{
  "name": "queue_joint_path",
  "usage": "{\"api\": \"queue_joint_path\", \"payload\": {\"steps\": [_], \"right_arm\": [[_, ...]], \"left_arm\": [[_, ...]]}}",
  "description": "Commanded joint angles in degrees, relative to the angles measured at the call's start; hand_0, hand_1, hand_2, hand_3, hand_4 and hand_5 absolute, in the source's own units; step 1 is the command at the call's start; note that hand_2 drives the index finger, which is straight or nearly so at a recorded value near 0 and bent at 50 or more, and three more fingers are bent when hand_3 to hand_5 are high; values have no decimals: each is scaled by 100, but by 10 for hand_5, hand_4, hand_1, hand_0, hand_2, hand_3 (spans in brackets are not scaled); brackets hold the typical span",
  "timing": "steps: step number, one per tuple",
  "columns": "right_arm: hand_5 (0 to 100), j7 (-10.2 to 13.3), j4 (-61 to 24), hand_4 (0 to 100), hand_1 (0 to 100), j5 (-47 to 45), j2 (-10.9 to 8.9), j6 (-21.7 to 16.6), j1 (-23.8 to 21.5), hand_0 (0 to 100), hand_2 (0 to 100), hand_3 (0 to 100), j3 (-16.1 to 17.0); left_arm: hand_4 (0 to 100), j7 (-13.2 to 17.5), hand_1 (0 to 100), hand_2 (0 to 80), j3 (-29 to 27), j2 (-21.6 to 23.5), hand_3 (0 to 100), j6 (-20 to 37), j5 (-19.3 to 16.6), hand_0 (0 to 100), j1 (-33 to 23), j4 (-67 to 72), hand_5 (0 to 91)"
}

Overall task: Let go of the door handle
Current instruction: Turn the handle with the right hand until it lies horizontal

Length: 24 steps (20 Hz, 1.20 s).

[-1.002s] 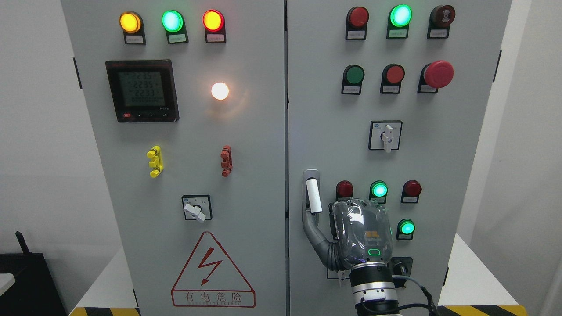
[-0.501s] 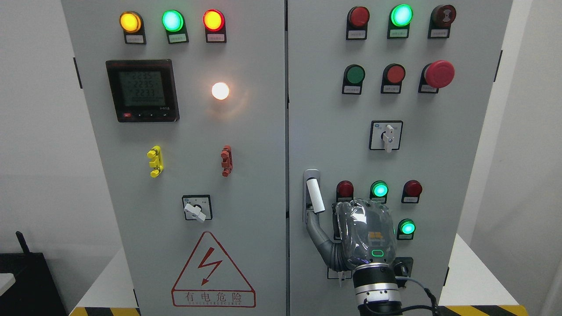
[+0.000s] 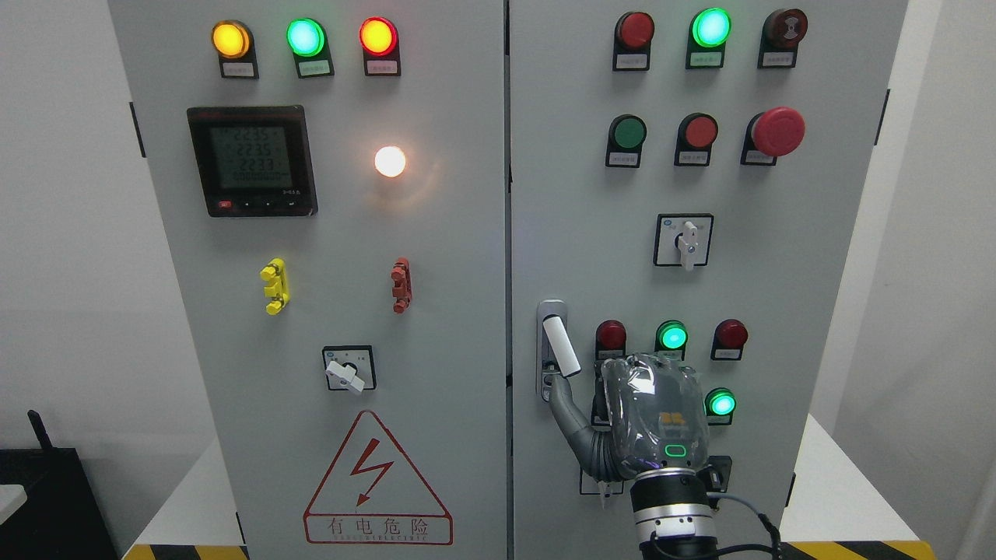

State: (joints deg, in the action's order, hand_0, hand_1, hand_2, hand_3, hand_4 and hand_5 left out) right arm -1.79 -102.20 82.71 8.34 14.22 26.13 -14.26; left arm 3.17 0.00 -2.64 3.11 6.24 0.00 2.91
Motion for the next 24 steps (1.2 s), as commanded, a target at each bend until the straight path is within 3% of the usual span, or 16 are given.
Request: {"api": "queue_joint_path", "payload": {"steps": [1, 24], "right_arm": [[995, -5, -28, 899, 123, -1, -8, 2, -12, 534, 978, 1000, 73], [995, -23, -20, 901, 129, -1, -26, 2, 32, 534, 974, 1000, 205]], "left_arm": [[0, -1, 389, 0, -97, 0, 0, -4, 0, 120, 141, -1, 0], [0, -1, 389, 0, -97, 9, 0, -4, 0, 120, 141, -1, 0]]}}
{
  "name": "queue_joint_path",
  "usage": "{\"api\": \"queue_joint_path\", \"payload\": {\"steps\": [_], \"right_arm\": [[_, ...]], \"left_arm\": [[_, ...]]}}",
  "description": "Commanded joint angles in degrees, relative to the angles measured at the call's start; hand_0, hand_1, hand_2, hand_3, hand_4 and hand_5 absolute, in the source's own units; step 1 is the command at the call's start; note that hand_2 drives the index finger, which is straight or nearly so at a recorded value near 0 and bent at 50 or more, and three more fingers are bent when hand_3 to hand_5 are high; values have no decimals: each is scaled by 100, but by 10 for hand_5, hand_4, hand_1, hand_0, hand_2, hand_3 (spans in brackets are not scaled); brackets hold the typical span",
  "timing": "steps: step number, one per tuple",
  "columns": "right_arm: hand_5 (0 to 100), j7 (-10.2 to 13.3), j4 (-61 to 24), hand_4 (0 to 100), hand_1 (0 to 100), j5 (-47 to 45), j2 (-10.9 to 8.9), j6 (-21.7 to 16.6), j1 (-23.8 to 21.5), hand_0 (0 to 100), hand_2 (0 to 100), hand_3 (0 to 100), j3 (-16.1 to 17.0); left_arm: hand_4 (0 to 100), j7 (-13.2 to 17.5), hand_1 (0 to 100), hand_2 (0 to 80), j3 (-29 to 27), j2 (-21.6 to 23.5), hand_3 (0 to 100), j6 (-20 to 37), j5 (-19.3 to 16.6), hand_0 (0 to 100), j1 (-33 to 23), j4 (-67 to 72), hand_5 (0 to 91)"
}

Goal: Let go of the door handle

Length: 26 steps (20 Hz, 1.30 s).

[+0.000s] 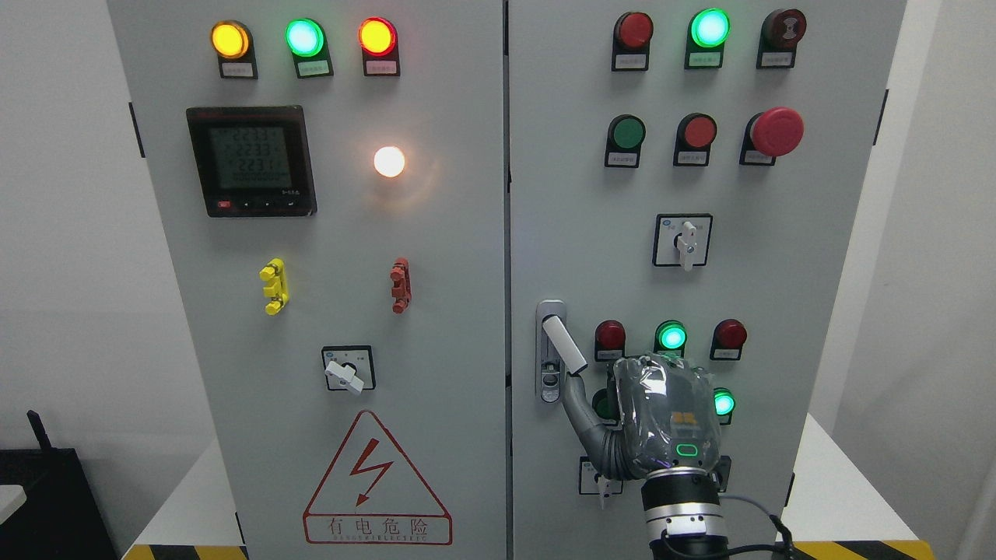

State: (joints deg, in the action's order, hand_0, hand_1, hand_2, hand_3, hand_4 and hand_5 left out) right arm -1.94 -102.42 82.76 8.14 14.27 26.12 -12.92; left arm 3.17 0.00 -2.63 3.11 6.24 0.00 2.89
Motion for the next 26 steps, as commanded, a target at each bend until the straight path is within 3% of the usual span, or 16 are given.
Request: {"api": "queue_joint_path", "payload": {"steps": [1, 26], "right_arm": [[996, -8, 3, 901, 129, -5, -5, -3, 34, 534, 975, 1000, 70], [1000, -17, -6, 901, 131, -31, -14, -3, 174, 540, 971, 1000, 211]], "left_arm": [[0, -1, 389, 0, -97, 0, 0, -3, 0, 120, 141, 1, 0], [0, -1, 389, 0, -97, 8, 0, -3, 0, 120, 141, 1, 0]]}}
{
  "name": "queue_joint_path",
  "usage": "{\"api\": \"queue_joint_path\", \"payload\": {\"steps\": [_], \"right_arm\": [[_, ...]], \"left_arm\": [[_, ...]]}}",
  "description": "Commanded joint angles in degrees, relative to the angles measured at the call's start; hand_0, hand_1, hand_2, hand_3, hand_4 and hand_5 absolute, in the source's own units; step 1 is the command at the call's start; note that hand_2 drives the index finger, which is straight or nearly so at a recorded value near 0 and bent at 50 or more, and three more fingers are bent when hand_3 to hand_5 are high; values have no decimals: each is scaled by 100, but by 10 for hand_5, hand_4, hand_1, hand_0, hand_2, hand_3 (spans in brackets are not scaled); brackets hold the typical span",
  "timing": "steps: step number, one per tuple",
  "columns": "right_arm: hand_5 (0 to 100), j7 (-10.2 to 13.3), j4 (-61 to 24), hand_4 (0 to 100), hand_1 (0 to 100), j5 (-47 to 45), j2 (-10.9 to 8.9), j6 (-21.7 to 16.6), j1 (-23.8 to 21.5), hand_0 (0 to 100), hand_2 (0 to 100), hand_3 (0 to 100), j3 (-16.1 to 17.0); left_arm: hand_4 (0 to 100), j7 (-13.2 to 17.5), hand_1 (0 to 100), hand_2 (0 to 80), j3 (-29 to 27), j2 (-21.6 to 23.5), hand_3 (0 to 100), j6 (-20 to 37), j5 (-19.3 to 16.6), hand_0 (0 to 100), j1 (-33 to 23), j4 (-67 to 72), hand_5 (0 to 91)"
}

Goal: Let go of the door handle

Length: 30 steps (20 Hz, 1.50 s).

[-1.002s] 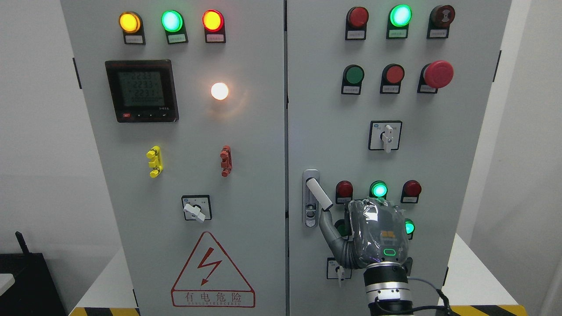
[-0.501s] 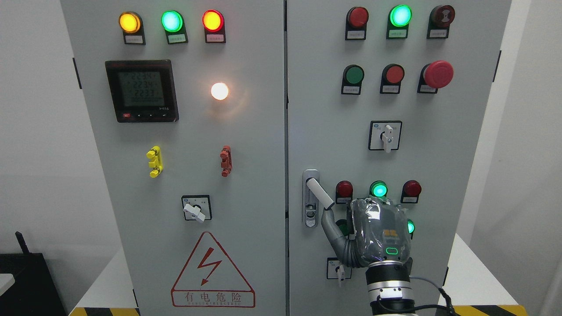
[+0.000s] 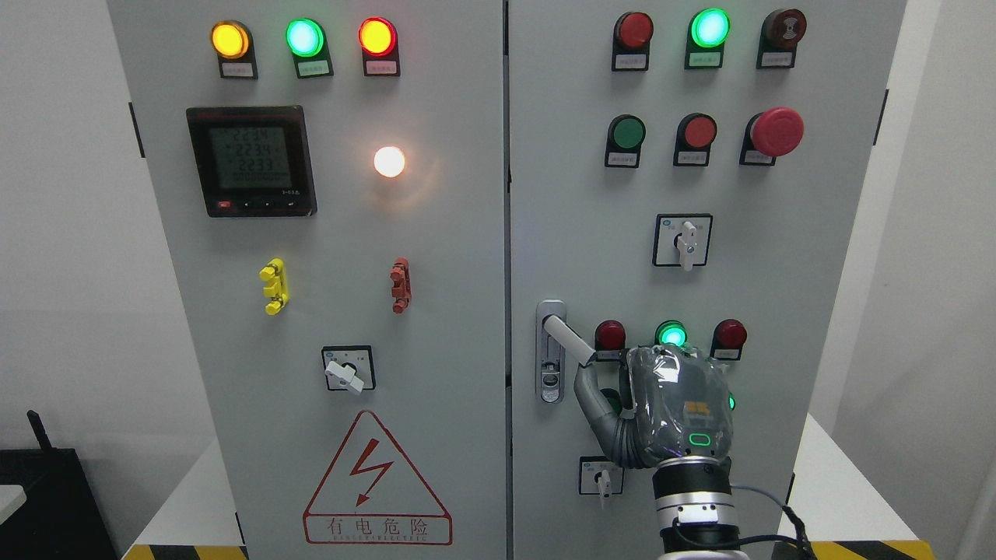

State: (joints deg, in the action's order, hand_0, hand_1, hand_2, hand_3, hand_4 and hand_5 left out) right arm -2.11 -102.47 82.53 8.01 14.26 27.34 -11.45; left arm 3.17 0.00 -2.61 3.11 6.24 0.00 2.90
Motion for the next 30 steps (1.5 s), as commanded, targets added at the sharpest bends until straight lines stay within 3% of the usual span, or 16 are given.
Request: {"api": "queue_joint_path", "payload": {"steps": [1, 30], "right_arm": [[1000, -9, -1, 901, 131, -9, -1, -2, 52, 540, 971, 1000, 64], [999, -18, -1, 902, 131, 0, 8, -2, 193, 545, 974, 1000, 108]], "left_arm": [[0, -1, 389, 0, -97, -3, 0, -3, 0, 120, 141, 9, 0], [0, -1, 389, 0, -97, -3, 0, -3, 0, 120, 141, 0, 0]]}}
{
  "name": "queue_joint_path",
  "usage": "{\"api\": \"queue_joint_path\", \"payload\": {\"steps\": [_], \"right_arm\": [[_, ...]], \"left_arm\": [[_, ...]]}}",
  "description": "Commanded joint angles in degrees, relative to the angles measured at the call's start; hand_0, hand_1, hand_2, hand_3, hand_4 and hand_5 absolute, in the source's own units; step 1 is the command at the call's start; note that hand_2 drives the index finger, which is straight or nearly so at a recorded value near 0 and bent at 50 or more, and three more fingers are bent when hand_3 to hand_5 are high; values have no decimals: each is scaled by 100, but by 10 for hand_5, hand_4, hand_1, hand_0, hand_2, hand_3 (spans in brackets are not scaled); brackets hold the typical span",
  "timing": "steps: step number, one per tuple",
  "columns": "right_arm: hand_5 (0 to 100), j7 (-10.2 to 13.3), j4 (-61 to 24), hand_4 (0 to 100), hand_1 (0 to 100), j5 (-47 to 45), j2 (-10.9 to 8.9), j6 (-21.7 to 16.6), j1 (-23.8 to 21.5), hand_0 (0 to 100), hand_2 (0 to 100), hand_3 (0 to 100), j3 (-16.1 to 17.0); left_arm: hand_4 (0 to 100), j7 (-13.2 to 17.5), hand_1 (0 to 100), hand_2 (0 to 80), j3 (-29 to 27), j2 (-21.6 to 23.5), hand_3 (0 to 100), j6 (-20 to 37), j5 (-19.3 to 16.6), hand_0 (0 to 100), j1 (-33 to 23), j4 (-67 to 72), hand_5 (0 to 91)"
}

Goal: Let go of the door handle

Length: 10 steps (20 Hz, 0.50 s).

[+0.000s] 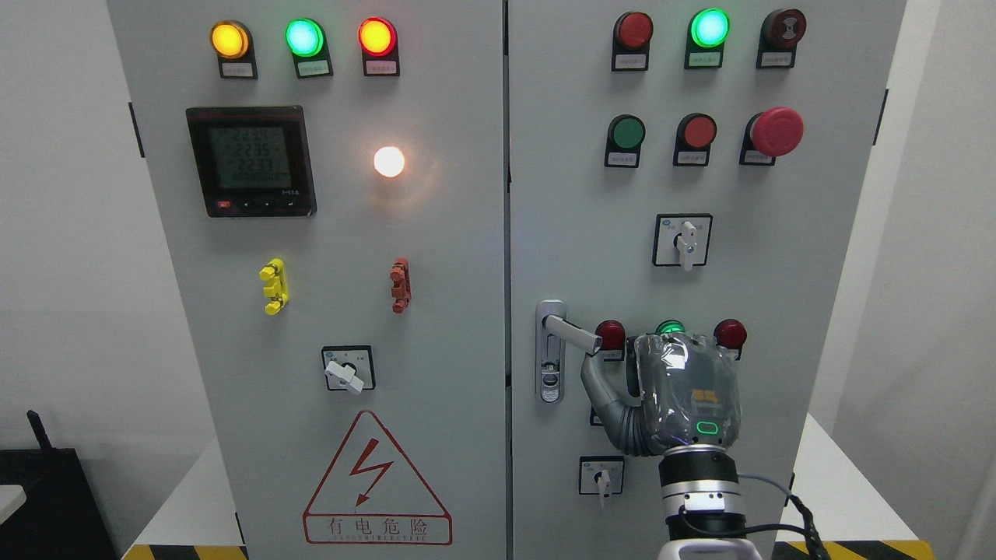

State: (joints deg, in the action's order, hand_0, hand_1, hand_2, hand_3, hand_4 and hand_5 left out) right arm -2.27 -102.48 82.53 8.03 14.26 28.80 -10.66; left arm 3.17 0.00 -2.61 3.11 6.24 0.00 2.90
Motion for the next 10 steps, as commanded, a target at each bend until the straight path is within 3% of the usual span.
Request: {"api": "queue_joint_path", "payload": {"steps": [1, 10], "right_arm": [[999, -2, 0, 902, 131, 0, 5, -2, 38, 545, 976, 1000, 29], [998, -11, 0, 902, 133, 0, -3, -11, 56, 545, 976, 1000, 29]], "left_arm": [[0, -1, 389, 0, -97, 6, 0, -3, 0, 120, 149, 0, 0], [0, -1, 389, 0, -97, -3, 0, -3, 0, 120, 141, 0, 0]]}}
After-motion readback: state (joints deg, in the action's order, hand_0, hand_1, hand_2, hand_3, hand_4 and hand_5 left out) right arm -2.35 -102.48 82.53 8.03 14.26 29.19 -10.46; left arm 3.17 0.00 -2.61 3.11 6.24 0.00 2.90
